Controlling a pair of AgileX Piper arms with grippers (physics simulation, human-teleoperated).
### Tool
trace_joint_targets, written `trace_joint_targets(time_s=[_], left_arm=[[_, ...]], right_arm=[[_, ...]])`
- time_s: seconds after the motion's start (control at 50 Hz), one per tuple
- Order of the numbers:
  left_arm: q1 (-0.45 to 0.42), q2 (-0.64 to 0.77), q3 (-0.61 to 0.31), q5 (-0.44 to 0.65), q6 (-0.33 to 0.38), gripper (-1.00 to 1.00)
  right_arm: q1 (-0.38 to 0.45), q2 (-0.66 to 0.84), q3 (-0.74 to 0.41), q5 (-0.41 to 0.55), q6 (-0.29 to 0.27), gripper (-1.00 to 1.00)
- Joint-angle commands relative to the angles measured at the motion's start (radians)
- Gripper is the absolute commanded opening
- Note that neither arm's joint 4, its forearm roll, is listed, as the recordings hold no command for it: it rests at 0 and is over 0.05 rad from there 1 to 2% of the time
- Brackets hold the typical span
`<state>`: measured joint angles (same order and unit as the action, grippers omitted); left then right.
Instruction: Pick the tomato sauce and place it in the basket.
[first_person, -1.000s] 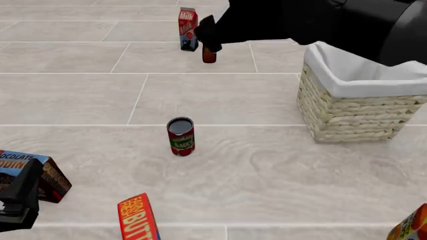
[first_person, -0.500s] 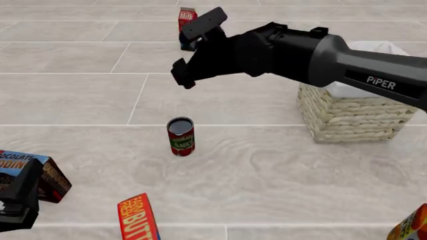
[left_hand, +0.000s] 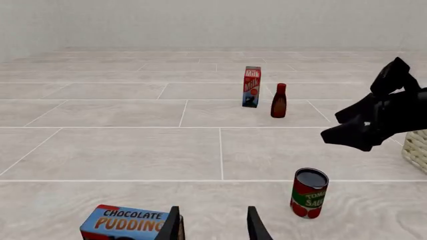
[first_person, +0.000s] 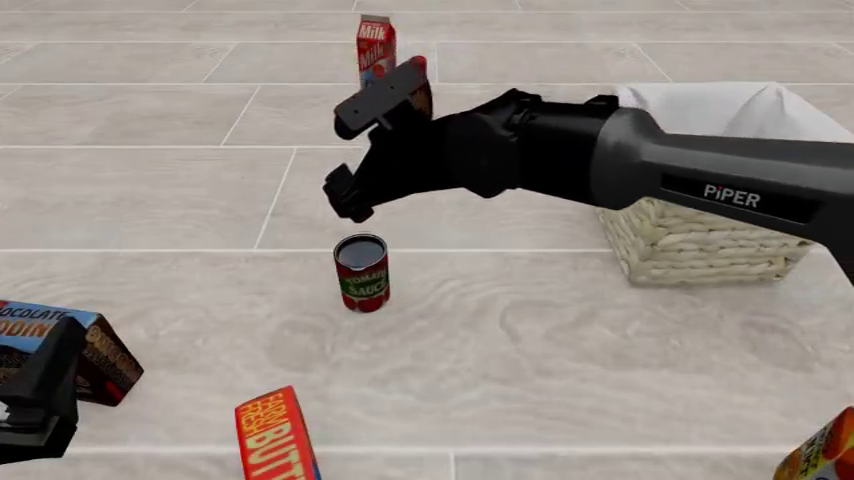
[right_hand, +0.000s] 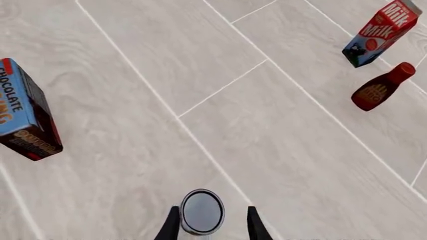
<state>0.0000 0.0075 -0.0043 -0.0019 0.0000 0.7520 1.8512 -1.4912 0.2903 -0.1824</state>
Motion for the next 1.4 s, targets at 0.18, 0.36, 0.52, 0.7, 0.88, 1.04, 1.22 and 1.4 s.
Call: trace_joint_targets(time_s=[0.18,0.36,0.52,0.7,0.88,1.04,1.22,1.4], left_arm=[[0.0,0.0,0.0,0.0,0.0,1.0],[0.0,0.0,0.0,0.0,0.0,1.0],[0.0,0.0,0.0,0.0,0.0,1.0],[0.0,0.0,0.0,0.0,0.0,1.0],[0.0,0.0,0.0,0.0,0.0,1.0],[0.0,0.0,0.0,0.0,0.0,1.0],[0.0,0.0,0.0,0.0,0.0,1.0],[0.0,0.0,0.0,0.0,0.0,1.0]], right_arm=[[0.014,0.017,0.046,-0.032,0.013,1.0],[0.012,0.022,0.065,-0.045,0.013,1.0],[0.008,0.021,0.076,-0.052,0.013,1.0],[0.007,0.023,0.089,-0.062,0.013,1.0],[0.005,0.035,0.096,-0.07,0.011,1.0],[0.008,0.043,0.1,-0.074,0.013,1.0],[0.009,0.048,0.109,-0.082,0.019,1.0],[0.009,0.053,0.118,-0.091,0.026,1.0]])
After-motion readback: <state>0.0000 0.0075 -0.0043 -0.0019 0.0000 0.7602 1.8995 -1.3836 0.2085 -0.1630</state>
